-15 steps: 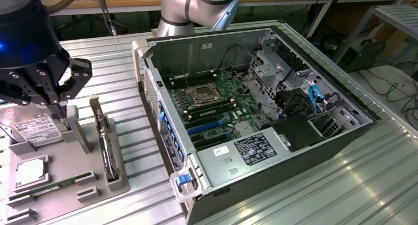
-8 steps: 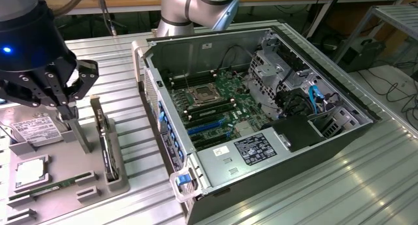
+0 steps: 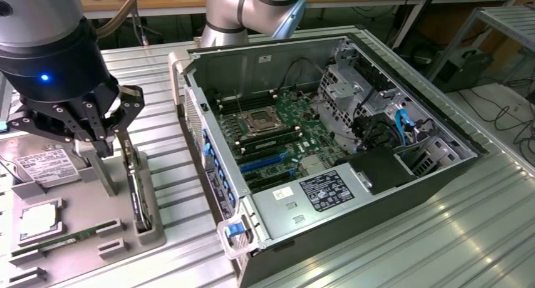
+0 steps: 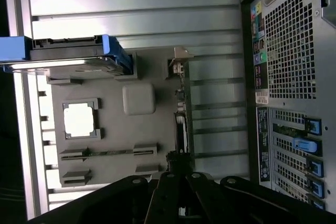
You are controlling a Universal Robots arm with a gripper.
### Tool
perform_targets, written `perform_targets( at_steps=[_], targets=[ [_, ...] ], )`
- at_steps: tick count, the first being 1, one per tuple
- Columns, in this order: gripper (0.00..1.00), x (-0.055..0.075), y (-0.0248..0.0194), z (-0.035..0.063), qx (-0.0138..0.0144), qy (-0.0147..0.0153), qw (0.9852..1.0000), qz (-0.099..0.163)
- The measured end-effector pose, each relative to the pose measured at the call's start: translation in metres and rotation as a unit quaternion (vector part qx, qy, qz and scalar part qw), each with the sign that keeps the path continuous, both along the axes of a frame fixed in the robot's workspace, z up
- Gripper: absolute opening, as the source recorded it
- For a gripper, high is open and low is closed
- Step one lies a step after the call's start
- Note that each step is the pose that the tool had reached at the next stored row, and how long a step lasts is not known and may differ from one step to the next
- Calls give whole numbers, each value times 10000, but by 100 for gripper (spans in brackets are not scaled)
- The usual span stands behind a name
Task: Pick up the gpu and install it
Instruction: 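Reach for the gpu, then pick up the gpu and move the gpu toward the slot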
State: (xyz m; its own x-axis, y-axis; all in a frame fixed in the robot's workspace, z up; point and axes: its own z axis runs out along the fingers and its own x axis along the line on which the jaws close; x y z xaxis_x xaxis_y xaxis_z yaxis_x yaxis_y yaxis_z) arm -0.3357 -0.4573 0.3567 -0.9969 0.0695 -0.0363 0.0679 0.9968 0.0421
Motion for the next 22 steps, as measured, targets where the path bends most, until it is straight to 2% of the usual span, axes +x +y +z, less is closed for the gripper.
perform_targets(
  at_steps=[14,15,16,17,18,19,20,21,22],
  targets=[
    [11,0,0,-1,1,0,10000,0],
    [17,0,0,-1,1,0,10000,1],
    [17,0,0,-1,1,0,10000,0],
    [24,0,-1,-1,0,0,10000,0],
    [36,0,-1,-1,1,0,10000,1],
    [36,0,-1,-1,0,0,10000,0],
    [48,0,0,-1,0,0,10000,0],
    [60,1,24,-6,-27,0,10000,24],
    [66,5,39,-32,-33,3,10000,81]
  ],
)
